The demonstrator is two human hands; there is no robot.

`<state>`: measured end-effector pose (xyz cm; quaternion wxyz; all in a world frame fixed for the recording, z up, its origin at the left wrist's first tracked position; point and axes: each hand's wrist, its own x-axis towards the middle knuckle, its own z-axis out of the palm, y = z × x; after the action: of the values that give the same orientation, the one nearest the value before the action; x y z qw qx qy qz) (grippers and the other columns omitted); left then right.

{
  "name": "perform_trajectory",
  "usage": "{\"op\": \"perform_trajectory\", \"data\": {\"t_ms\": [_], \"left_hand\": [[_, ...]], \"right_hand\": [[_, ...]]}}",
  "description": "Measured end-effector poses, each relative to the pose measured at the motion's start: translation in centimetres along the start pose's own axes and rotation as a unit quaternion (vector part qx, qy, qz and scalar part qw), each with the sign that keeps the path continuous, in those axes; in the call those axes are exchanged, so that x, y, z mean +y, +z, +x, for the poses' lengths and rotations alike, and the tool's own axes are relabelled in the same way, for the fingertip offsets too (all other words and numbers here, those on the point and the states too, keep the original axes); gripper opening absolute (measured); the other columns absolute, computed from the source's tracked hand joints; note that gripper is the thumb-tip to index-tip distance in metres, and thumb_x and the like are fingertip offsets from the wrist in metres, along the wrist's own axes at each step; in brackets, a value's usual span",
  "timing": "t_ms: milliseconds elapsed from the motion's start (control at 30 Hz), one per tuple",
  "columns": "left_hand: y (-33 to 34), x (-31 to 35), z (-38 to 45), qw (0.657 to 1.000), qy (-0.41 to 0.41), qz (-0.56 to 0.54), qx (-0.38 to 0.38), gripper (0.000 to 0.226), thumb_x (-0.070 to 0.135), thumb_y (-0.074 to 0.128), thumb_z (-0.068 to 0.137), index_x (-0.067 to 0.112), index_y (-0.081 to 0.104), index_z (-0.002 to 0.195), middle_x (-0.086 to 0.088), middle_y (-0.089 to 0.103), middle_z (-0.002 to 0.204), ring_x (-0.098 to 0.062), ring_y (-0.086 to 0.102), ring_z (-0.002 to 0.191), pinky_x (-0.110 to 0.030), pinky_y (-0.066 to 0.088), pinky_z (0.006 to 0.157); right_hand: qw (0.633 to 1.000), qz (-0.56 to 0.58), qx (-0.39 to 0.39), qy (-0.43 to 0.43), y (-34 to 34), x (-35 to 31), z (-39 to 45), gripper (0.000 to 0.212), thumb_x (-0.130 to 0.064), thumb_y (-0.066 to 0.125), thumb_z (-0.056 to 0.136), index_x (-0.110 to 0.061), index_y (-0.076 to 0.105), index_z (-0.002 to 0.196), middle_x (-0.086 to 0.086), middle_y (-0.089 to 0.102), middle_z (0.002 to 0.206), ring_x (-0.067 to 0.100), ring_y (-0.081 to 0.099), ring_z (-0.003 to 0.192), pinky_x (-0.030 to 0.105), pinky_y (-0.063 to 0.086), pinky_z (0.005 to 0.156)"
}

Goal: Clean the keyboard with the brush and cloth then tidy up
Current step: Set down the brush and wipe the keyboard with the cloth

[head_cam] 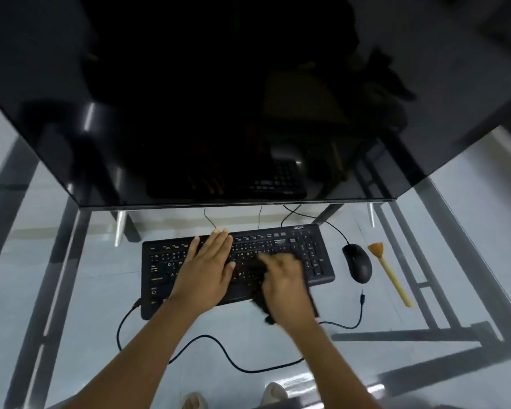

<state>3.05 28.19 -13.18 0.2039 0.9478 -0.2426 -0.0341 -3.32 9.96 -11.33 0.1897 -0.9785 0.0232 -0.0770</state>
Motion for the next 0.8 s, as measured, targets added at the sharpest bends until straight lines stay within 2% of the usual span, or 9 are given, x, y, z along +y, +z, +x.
{"op": "perform_trajectory", "data": {"t_ms": [67, 133, 200, 300, 367, 500, 567, 633, 800], "left_hand": [[0.5, -0.2, -0.2, 1.0, 0.016, 0.025, 0.007, 0.06, 0.044, 0.018, 0.098, 0.014, 0.025, 0.15, 0.0, 0.021, 0.157, -0.011, 0.01, 0.146, -0.037, -0.001, 0.118], [0.6, -0.4, -0.5, 0.999, 0.02, 0.044, 0.011, 0.057, 0.042, 0.021, 0.1, 0.014, 0.026, 0.15, 0.001, 0.022, 0.157, -0.012, 0.011, 0.146, -0.038, 0.002, 0.117], [0.6, -0.3, -0.5, 0.998, 0.018, 0.058, 0.01, 0.057, 0.041, 0.022, 0.1, 0.014, 0.025, 0.15, 0.001, 0.021, 0.157, -0.011, 0.011, 0.146, -0.039, 0.004, 0.117], [0.7, -0.3, -0.6, 0.997, 0.019, 0.067, 0.015, 0.056, 0.041, 0.024, 0.1, 0.013, 0.026, 0.149, 0.002, 0.024, 0.156, -0.011, 0.013, 0.145, -0.039, 0.007, 0.118], [0.7, -0.4, -0.5, 0.998, 0.025, 0.064, 0.015, 0.057, 0.041, 0.024, 0.1, 0.013, 0.027, 0.149, 0.002, 0.025, 0.155, -0.011, 0.013, 0.145, -0.039, 0.007, 0.118], [0.8, -0.5, -0.4, 0.997, 0.027, 0.069, 0.012, 0.057, 0.042, 0.022, 0.1, 0.013, 0.026, 0.149, 0.002, 0.024, 0.156, -0.01, 0.011, 0.146, -0.04, 0.009, 0.118], [0.8, -0.4, -0.4, 0.997, 0.027, 0.07, 0.013, 0.057, 0.041, 0.023, 0.1, 0.013, 0.027, 0.149, 0.002, 0.024, 0.156, -0.01, 0.012, 0.146, -0.04, 0.01, 0.118], [0.8, -0.4, -0.4, 0.997, 0.026, 0.071, 0.015, 0.057, 0.041, 0.024, 0.099, 0.013, 0.027, 0.149, 0.002, 0.025, 0.156, -0.01, 0.012, 0.146, -0.041, 0.01, 0.118], [0.8, -0.3, -0.4, 0.997, 0.033, 0.066, 0.02, 0.056, 0.039, 0.027, 0.099, 0.012, 0.03, 0.148, 0.001, 0.027, 0.155, -0.01, 0.013, 0.146, -0.04, 0.01, 0.118]], "right_hand": [[0.993, 0.001, 0.056, 0.107, -1.7, 4.7, 0.3, 0.048, 0.007, 0.058, 0.082, -0.01, 0.06, 0.126, 0.018, 0.057, 0.113, 0.031, 0.052, 0.097, 0.047, 0.051, 0.088], [0.985, 0.021, 0.086, 0.146, -2.3, 6.6, 0.1, 0.043, 0.005, 0.056, 0.085, -0.01, 0.059, 0.125, 0.016, 0.057, 0.113, 0.028, 0.05, 0.099, 0.048, 0.049, 0.088], [0.992, 0.026, 0.069, 0.103, -1.5, 4.9, -0.6, 0.045, 0.004, 0.057, 0.084, -0.015, 0.06, 0.125, 0.01, 0.057, 0.114, 0.023, 0.048, 0.098, 0.044, 0.049, 0.089], [0.999, 0.011, -0.011, -0.046, 0.2, 0.9, -2.3, 0.046, -0.003, 0.056, 0.082, -0.022, 0.059, 0.124, 0.003, 0.055, 0.118, 0.019, 0.049, 0.097, 0.032, 0.045, 0.088], [0.998, 0.002, -0.003, -0.066, 0.1, 2.1, -2.0, 0.048, -0.003, 0.058, 0.079, -0.022, 0.061, 0.123, 0.006, 0.056, 0.116, 0.023, 0.052, 0.094, 0.033, 0.047, 0.083], [0.977, 0.023, 0.122, 0.176, -1.6, 7.7, 0.3, 0.047, 0.007, 0.056, 0.079, -0.011, 0.062, 0.121, 0.018, 0.056, 0.108, 0.032, 0.054, 0.087, 0.05, 0.051, 0.077], [0.964, 0.029, 0.131, 0.231, -1.6, 7.9, 1.4, 0.043, 0.006, 0.055, 0.082, -0.007, 0.06, 0.122, 0.02, 0.055, 0.108, 0.033, 0.052, 0.087, 0.05, 0.05, 0.077], [0.975, 0.009, 0.123, 0.183, -0.6, 5.6, 1.6, 0.046, 0.004, 0.055, 0.08, -0.008, 0.059, 0.124, 0.019, 0.056, 0.109, 0.032, 0.052, 0.087, 0.047, 0.05, 0.077], [0.997, -0.038, 0.016, -0.062, 1.7, 0.7, 0.0, 0.049, -0.008, 0.047, 0.082, -0.019, 0.053, 0.13, 0.012, 0.057, 0.114, 0.026, 0.054, 0.091, 0.036, 0.049, 0.076]]}}
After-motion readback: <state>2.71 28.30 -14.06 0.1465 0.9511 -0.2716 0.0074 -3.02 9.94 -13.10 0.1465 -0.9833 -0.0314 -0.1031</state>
